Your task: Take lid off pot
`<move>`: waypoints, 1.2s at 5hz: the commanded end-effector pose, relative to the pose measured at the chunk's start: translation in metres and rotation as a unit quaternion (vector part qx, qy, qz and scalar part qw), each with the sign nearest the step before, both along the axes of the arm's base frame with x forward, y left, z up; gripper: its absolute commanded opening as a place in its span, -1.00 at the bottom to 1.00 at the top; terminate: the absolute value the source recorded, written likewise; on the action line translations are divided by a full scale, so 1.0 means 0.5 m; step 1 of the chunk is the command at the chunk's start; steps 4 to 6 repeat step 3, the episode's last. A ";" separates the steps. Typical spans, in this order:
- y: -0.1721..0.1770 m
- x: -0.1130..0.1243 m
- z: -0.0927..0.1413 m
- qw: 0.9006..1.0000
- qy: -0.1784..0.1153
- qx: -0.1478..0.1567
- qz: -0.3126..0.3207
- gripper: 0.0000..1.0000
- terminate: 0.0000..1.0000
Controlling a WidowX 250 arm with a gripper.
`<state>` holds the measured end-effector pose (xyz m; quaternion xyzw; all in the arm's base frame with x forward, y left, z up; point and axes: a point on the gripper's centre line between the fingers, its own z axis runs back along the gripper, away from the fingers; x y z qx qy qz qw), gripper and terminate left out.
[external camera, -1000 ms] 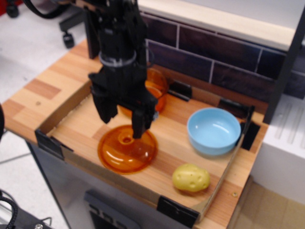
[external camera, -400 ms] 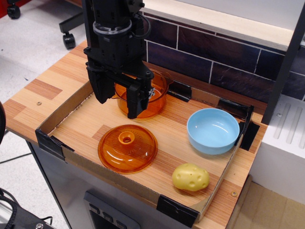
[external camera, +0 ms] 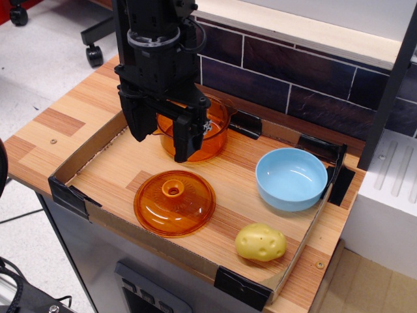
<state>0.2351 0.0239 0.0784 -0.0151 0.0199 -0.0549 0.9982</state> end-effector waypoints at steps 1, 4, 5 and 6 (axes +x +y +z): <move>0.011 0.015 0.028 1.000 -0.026 0.003 -0.002 1.00 -1.00; 0.011 0.015 0.028 1.000 -0.026 0.003 -0.002 1.00 1.00; 0.011 0.015 0.028 1.000 -0.026 0.003 -0.002 1.00 1.00; 0.011 0.015 0.028 1.000 -0.026 0.003 -0.002 1.00 1.00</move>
